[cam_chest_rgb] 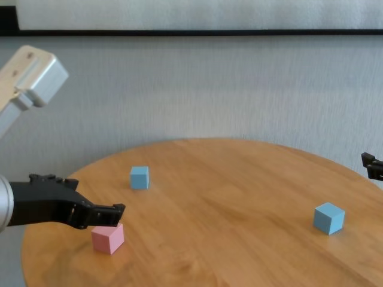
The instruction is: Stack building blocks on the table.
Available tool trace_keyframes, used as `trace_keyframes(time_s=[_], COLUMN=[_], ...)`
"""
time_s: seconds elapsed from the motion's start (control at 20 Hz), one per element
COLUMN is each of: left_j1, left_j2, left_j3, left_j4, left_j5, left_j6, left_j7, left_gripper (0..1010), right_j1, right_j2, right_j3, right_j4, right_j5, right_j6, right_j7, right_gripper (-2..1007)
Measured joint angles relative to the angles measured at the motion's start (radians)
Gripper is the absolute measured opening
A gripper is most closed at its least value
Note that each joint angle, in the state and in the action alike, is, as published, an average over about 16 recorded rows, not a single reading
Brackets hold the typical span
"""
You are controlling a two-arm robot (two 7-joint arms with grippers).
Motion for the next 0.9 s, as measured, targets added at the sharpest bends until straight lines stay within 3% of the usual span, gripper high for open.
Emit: trace_keyframes(time_s=[0.55,0.9], left_j1=[-0.053,-0.077], left_j2=[-0.041,-0.069], left_j3=[0.031,0.035], left_j4=[0.089,0.148], left_j5=[0.066,0.093], left_j6=[0.026,0.034], left_j7=[-0.001,-0.004], left_gripper=[1002,1002], right_j1=[0.0,0.0], right_j2=[0.0,0.0], right_j3=[0.0,0.0], right_j4=[0.0,0.0], right_j5=[0.0,0.0], right_j6=[0.0,0.0], right_j7=[0.0,0.0], right_gripper=[1005,1005])
